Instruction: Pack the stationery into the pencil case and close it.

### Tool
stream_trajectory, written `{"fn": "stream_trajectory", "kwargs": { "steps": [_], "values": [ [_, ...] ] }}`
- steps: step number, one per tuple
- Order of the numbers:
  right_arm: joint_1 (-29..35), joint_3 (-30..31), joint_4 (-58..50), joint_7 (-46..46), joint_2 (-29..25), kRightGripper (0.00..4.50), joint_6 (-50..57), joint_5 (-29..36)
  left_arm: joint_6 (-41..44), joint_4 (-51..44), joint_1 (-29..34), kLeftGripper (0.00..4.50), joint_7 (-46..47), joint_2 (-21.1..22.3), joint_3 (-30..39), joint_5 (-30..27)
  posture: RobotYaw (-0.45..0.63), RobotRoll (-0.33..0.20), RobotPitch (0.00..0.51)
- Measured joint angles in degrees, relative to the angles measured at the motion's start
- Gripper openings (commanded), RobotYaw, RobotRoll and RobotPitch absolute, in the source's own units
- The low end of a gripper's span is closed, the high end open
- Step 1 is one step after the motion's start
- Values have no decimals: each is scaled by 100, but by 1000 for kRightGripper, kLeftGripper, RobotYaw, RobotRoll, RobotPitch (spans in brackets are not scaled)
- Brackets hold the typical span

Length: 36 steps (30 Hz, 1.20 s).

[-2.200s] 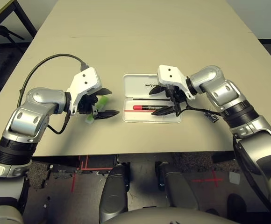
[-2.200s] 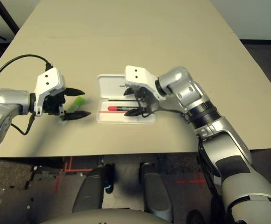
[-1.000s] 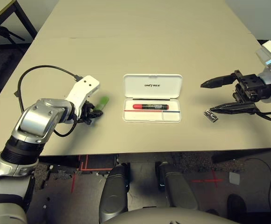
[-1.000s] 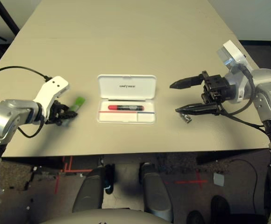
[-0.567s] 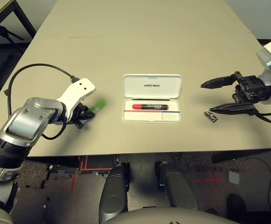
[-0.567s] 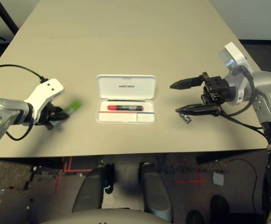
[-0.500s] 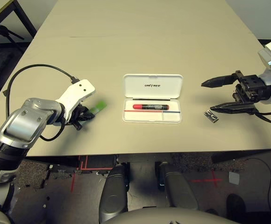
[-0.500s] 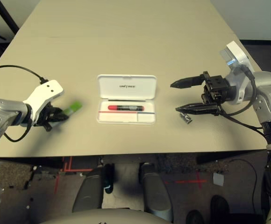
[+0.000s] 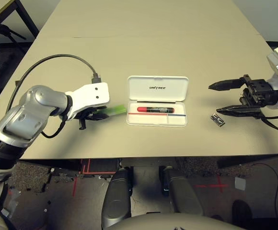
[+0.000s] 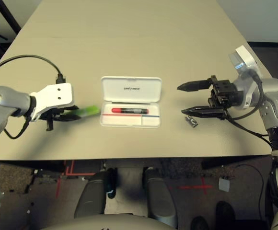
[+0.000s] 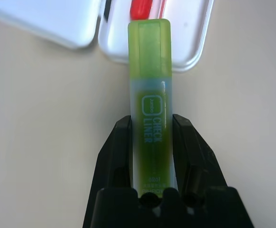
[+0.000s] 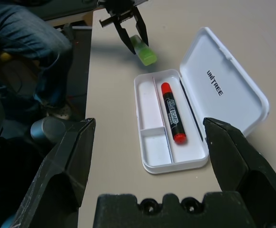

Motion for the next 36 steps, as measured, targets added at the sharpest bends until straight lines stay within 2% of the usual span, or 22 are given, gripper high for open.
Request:
{"fn": "stream_trajectory", "kwargs": {
  "steps": [14,22,36],
  "values": [
    [185,-417,-205,-2,138,4500,168,-286,-421,354,-677,1073,-630,-979,-511,369,-65,0,184],
    [235,-590,-333,-62,271,4500,214,-386,-687,916,-1085,1073,-642,-1851,-903,775,-79,0,185],
    [404,-798,-625,-203,346,4500,385,-406,-691,1146,-1187,1073,-730,-2099,-1036,1007,-99,0,190]
  ]
}}
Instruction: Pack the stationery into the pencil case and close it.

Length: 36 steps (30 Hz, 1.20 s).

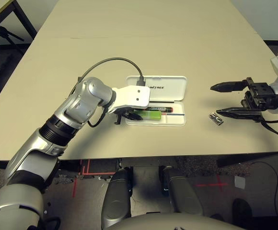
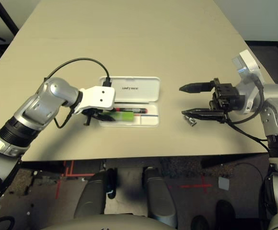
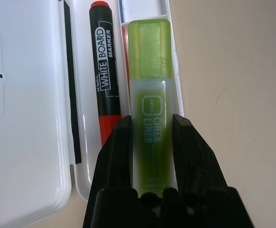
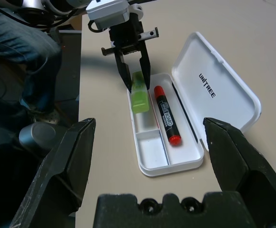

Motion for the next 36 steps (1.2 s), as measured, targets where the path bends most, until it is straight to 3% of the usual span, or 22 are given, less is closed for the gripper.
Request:
{"fn": "stream_trajectory", "kwargs": {
  "steps": [9,18,28,36],
  "values": [
    [6,-50,-19,-100,55,4500,25,-94,357,-34,7,1073,15,-138,-4,8,-98,0,188],
    [15,-48,-112,-592,70,4500,138,-419,562,-284,159,4401,57,-173,-4,-25,-92,0,191],
    [525,-78,-1065,-1879,19,4500,1067,-546,1021,-692,169,4456,60,-133,185,-352,-102,0,201],
    [1158,-37,-2109,-3177,-641,4500,2450,-1139,1336,-739,162,4456,63,160,661,-679,-111,0,202]
  ]
}}
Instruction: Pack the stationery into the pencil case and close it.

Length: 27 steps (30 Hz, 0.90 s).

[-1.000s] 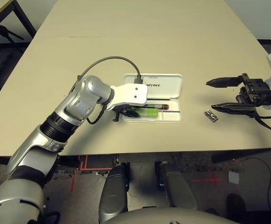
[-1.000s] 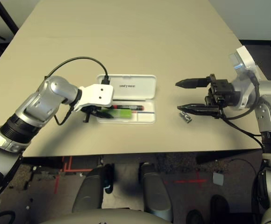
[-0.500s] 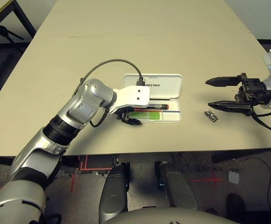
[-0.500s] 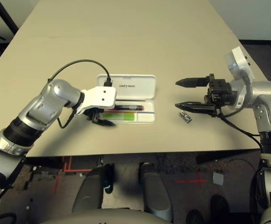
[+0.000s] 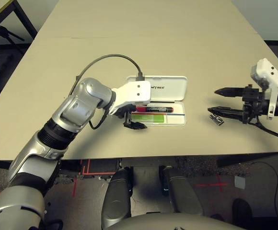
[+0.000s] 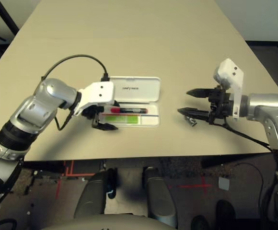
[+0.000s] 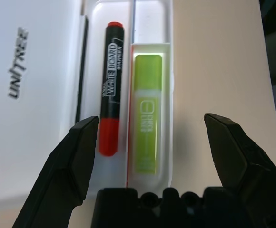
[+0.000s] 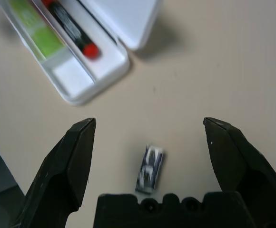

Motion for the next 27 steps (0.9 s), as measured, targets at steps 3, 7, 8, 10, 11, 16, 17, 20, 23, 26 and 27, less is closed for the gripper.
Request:
{"fn": "stream_trajectory", "kwargs": {
  "steps": [3,7,8,10,11,16,17,20,23,26,27],
  "values": [
    [57,19,-251,-353,-125,4500,653,-112,37,-47,2,4456,-1,143,70,-66,-113,0,199],
    [56,78,-405,-611,-161,4500,1329,-110,95,-173,33,4456,3,319,268,-210,-107,0,196],
    [57,103,-414,-643,-161,4500,1414,-108,111,-184,51,4456,4,365,291,-244,-105,0,196],
    [64,169,-430,-721,-148,4500,1579,-103,140,-194,107,4456,12,437,319,-275,-98,0,194],
    [70,195,-437,-760,-104,4500,1634,-101,157,-212,165,4456,12,470,362,-317,-92,0,193],
    [88,248,-441,-981,184,4500,1732,-109,153,-430,480,4456,-7,855,630,-527,-77,0,190],
    [94,285,-434,-1032,255,4500,1733,-116,149,-430,538,4456,-8,940,684,-556,-66,0,189],
    [93,442,-397,-1126,410,4500,1689,-158,115,-443,650,4456,-7,1070,768,-633,-57,0,189],
    [98,484,-352,-1159,443,4500,1634,-225,113,-483,718,4456,-6,1117,820,-693,-52,0,189],
    [91,607,-311,-1224,431,4125,1534,-373,120,-630,733,4500,4,1148,878,-754,-51,0,189],
    [81,663,-296,-1241,427,3878,1490,-426,125,-639,739,4500,7,1154,884,-775,-51,0,190]
  ]
}}
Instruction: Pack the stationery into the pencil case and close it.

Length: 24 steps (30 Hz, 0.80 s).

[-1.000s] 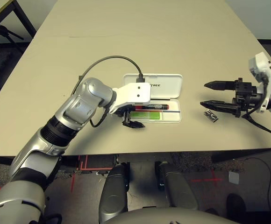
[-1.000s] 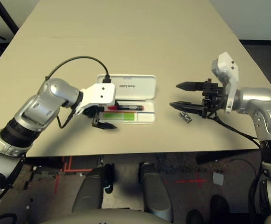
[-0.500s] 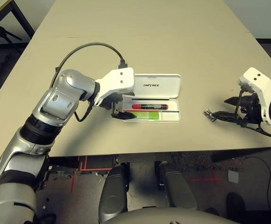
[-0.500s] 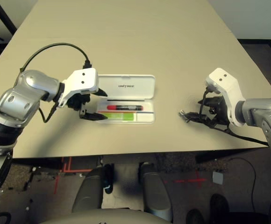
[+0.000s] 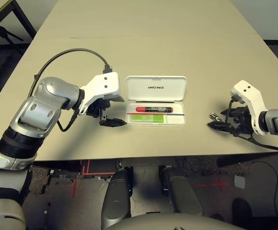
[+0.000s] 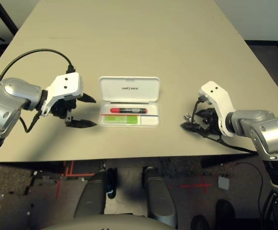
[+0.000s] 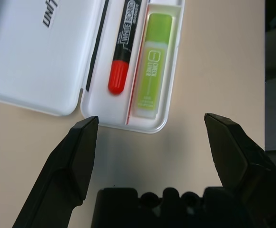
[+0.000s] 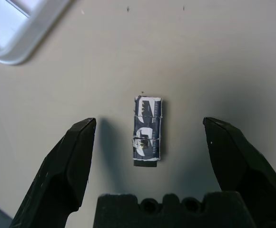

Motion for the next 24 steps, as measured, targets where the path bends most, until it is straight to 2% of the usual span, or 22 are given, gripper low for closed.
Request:
{"fn": "stream_trajectory", "kwargs": {
  "steps": [1,9,10,18,24],
  "values": [
    [-13,10,24,-2,-8,3616,-9,-29,3,0,9,4500,3,6,2,-8,-52,0,190],
    [-40,16,101,65,-19,449,-29,-94,45,0,202,4500,21,141,85,-184,-51,0,197],
    [-49,17,102,82,-26,289,-31,-95,44,0,209,4500,22,156,96,-200,-51,0,197],
    [-225,56,151,429,-138,290,-345,-108,37,1,290,4500,60,176,220,-332,-43,0,195],
    [-586,240,272,1054,-367,290,-979,-164,2,0,378,4500,88,183,255,-356,-37,0,192]
  ]
}}
